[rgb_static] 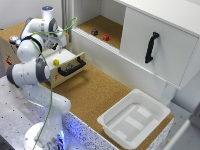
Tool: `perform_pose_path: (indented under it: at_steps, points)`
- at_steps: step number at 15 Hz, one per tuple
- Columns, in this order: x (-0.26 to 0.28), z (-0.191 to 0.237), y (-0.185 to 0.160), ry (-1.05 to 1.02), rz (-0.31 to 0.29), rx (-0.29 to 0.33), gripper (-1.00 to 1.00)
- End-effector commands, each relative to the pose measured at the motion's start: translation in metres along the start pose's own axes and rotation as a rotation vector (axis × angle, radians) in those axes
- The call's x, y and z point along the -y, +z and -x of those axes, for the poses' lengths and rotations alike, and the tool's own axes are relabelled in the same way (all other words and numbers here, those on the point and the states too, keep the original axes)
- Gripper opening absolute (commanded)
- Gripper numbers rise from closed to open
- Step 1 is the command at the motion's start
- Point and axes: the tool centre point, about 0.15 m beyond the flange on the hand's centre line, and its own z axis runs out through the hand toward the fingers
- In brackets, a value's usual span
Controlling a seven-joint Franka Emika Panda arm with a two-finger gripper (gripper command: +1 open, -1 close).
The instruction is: Put the yellow object on top of the drawer
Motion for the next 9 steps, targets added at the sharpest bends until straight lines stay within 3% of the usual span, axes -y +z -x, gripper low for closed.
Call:
perform_pose_path:
  at_steps: [1, 2, 9]
  points:
    - [-0.001, 0.01, 0.056, -0.141, -0.078, -0.014, 1.0]
    - [-0.005, 0.005, 0.064, -0.143, -0.105, -0.001, 1.0]
    - [-0.015, -0.018, 0.097, -0.085, -0.1, 0.025, 1.0]
